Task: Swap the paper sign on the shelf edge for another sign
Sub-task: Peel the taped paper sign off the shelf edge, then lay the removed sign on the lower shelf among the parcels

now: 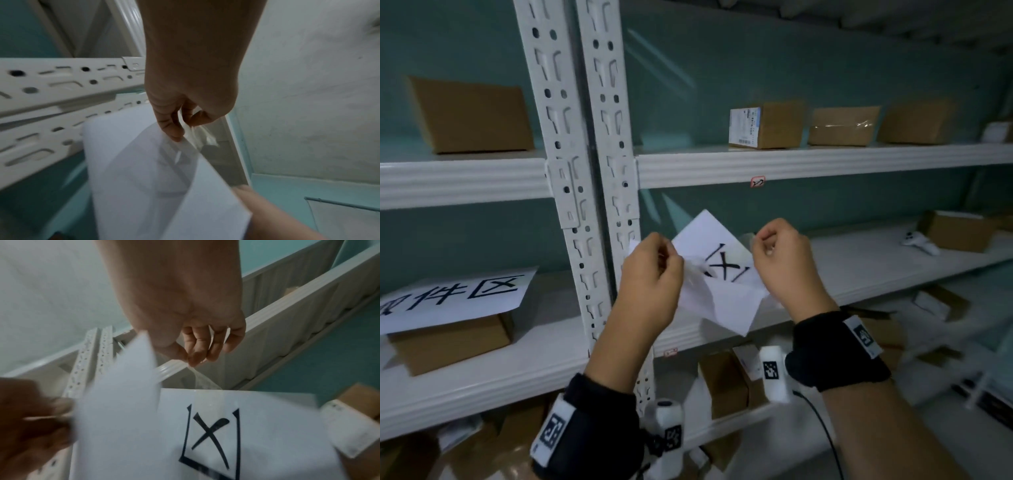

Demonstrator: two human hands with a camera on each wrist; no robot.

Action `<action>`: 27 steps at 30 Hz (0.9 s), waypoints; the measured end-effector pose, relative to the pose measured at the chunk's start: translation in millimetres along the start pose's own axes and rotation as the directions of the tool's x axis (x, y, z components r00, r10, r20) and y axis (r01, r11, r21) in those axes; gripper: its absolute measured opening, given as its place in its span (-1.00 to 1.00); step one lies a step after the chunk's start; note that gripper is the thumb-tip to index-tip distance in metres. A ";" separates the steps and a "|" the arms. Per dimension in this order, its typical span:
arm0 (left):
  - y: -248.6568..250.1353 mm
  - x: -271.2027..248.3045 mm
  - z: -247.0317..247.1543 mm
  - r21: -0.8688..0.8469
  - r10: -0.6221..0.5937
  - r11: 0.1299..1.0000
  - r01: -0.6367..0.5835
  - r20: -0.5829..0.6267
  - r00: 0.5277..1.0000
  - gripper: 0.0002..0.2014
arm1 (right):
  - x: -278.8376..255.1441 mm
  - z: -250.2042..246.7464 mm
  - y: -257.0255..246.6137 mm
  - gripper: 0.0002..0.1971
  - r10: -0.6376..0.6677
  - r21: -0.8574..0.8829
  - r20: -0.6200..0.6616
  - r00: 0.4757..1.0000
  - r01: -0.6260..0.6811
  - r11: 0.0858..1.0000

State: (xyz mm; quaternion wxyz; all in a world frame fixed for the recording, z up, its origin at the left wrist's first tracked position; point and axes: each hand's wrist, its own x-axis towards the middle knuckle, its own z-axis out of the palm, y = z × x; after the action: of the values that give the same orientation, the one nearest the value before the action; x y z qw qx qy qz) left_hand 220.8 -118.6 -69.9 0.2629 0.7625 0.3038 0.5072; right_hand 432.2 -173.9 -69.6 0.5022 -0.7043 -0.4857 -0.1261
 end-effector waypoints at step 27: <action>-59.1 89.7 114.3 -0.269 -0.204 0.952 0.147 -0.196 0.959 -0.95 | 114.3 -37.4 208.2 -0.73 0.283 0.297 -0.083 0.956 -0.247 0.922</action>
State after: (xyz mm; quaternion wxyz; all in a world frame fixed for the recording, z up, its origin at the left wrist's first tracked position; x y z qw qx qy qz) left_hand 342.8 -23.7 -96.4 0.3662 0.6313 0.3313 0.5980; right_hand 669.4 -146.2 -98.0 0.6394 -0.6752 -0.3667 -0.0297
